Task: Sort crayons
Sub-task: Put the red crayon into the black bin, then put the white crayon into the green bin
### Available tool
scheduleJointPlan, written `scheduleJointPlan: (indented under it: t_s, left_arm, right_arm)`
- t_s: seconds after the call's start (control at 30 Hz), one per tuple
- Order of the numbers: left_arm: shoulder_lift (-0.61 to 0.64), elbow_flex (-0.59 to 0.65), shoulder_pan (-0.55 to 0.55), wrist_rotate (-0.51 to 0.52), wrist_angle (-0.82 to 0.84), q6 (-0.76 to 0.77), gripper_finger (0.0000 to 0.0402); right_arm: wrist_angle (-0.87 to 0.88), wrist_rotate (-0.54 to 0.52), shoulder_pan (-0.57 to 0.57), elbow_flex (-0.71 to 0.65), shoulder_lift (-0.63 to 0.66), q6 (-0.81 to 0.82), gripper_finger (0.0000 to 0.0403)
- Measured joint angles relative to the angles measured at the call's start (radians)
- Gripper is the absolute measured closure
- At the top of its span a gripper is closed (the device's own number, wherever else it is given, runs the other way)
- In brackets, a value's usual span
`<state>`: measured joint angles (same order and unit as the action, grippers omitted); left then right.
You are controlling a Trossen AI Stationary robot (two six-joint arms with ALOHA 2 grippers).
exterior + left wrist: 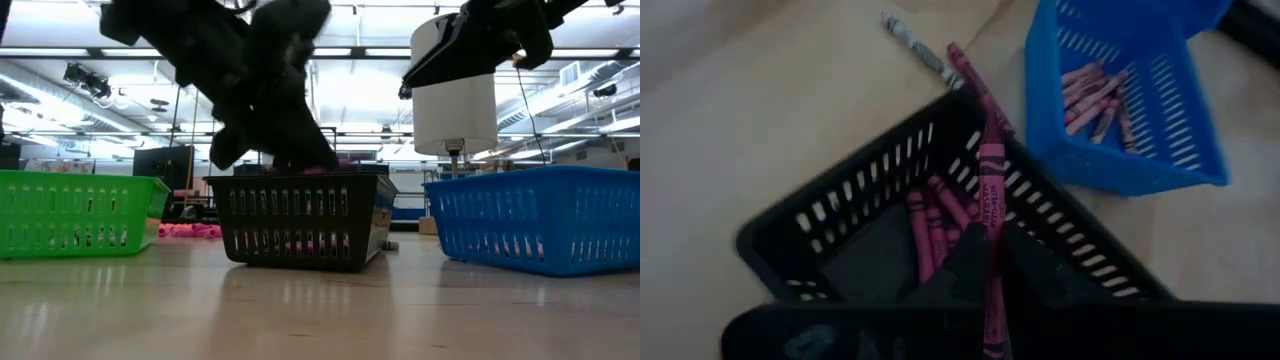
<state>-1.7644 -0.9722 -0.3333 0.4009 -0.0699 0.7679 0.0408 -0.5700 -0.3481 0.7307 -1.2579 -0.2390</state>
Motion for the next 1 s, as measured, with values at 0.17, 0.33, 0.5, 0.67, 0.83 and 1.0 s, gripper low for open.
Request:
scheduleJointPlan:
  t_s: [0.17,0.33,0.5,0.67,0.83,1.0]
  left_arm:
    - [-0.052,-0.031,-0.002,-0.011,0.054,0.008,0.0387]
    - [-0.056,-0.033,-0.002,-0.028,0.058,0.003,0.0358]
    - [-0.056,-0.033,0.001,-0.095,0.056,-0.035,0.0291]
    - [-0.032,-0.068,0.018,-0.149,0.065,-0.133,0.0264]
    - [-0.030,-0.121,0.067,-0.153,0.170,-0.268,0.0270]
    - [-0.030,-0.165,0.141,-0.153,0.284,-0.465,0.0276]
  right_arm:
    - [-0.003,0.022,0.000,0.000,0.000,0.000,0.0316]
    - [-0.003,0.025,0.000,0.000,0.000,0.001,0.0316]
    - [-0.003,0.056,0.000,0.000,0.000,0.024,0.0316]
    - [-0.006,0.118,0.011,0.000,0.000,0.059,0.0316]
    - [-0.022,0.120,0.013,0.000,0.000,0.060,0.0316]
    - [-0.031,0.120,0.013,0.000,0.000,0.060,0.0316]
